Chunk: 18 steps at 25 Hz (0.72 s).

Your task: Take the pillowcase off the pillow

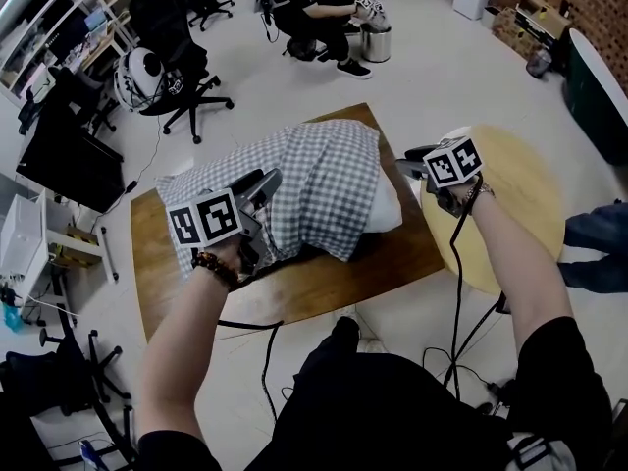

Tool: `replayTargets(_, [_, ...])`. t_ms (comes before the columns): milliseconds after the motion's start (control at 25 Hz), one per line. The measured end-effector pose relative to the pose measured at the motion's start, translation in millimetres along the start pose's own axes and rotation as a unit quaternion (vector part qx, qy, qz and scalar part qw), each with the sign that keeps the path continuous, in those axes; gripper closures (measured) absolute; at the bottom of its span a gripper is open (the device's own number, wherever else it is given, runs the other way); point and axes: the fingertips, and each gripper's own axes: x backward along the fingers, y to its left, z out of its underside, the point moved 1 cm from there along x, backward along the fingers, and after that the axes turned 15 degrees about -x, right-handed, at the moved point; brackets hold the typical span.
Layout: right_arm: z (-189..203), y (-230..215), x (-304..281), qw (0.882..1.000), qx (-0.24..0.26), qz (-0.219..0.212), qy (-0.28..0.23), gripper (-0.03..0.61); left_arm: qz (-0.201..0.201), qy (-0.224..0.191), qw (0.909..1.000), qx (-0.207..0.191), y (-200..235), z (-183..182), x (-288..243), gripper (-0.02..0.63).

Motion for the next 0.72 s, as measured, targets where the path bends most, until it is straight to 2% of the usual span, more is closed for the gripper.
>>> replayTargets(160, [-14.5, -18.5, -13.1, 1.000, -0.018, -0.008, 0.012, 0.433, 0.015, 0.064, 0.9961, -0.059, 27.1, -31.9, -34.2, 0.396])
replayTargets(280, [-27.4, -28.1, -26.8, 0.999, -0.039, -0.023, 0.025, 0.414, 0.028, 0.116, 0.9874, -0.103, 51.0, -55.4, -64.6, 0.380])
replayTargets(480, [-46.6, -37.7, -44.7, 0.995, -0.073, -0.050, 0.042, 0.399, 0.059, 0.198, 0.9675, -0.145, 81.4, -72.5, -118.3, 0.356])
replayTargets(720, [-75.2, -59.3, -63.8, 0.984, -0.132, -0.097, 0.068, 0.382, 0.099, 0.287, 0.9386, -0.164, 124.9, -83.8, -188.9, 0.325])
